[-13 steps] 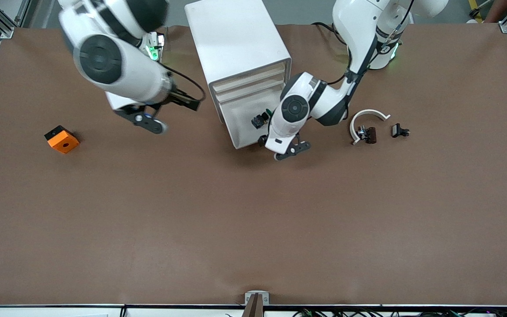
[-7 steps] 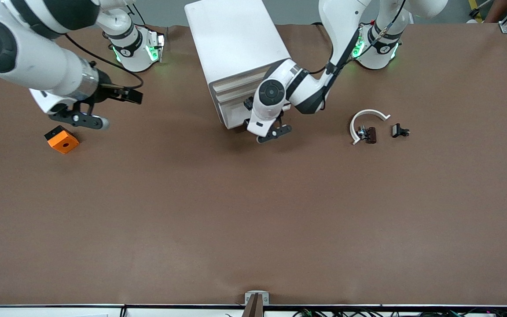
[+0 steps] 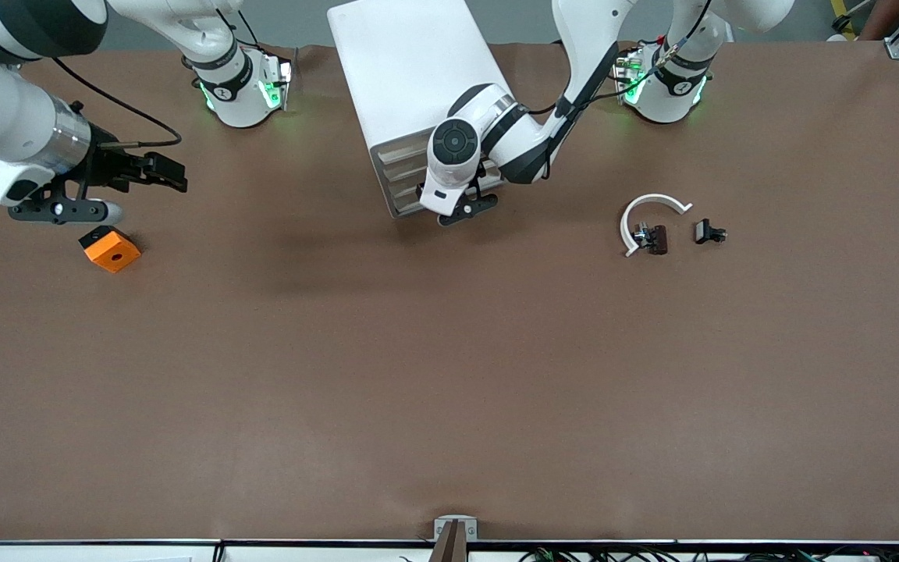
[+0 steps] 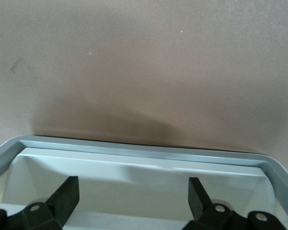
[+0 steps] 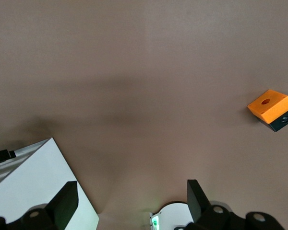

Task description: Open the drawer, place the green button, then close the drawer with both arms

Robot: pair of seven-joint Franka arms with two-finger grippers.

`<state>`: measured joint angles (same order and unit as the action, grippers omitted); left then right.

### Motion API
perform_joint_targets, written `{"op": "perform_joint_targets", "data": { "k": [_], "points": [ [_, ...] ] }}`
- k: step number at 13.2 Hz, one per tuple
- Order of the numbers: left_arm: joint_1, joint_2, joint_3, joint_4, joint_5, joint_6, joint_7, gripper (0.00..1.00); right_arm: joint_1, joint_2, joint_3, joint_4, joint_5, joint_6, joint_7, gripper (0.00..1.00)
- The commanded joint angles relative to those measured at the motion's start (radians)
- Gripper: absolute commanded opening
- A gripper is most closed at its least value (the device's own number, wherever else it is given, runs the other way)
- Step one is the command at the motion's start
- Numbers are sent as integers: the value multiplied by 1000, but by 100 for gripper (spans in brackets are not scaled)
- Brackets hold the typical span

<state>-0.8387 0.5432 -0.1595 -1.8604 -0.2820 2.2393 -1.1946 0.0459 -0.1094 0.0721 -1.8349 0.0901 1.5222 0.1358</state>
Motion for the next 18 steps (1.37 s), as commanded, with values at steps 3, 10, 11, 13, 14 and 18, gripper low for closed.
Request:
{"op": "perform_joint_targets", "data": {
  "k": [3,10,11,13,14,18],
  "points": [
    [99,-17,24,47,27,-21,1,100,-75,-118,17,-53,-27,6,-85,100],
    [432,-141,26,125,370,-88,7,100,-120,-116,20,66,-29,-37,-82,100],
    [476,-149,25,160,410,-130,18,100,-118,-115,20,89,-29,-48,-78,100],
    [542,-149,23,258,454,-239,87,100,-123,-99,18,127,-29,-63,-78,100],
    [574,-152,25,297,454,-278,134,100,-129,-98,18,140,-29,-63,-81,100],
    [700,-222,23,340,454,-351,306,100,-139,-81,18,160,-30,-53,-81,100]
  ]
}}
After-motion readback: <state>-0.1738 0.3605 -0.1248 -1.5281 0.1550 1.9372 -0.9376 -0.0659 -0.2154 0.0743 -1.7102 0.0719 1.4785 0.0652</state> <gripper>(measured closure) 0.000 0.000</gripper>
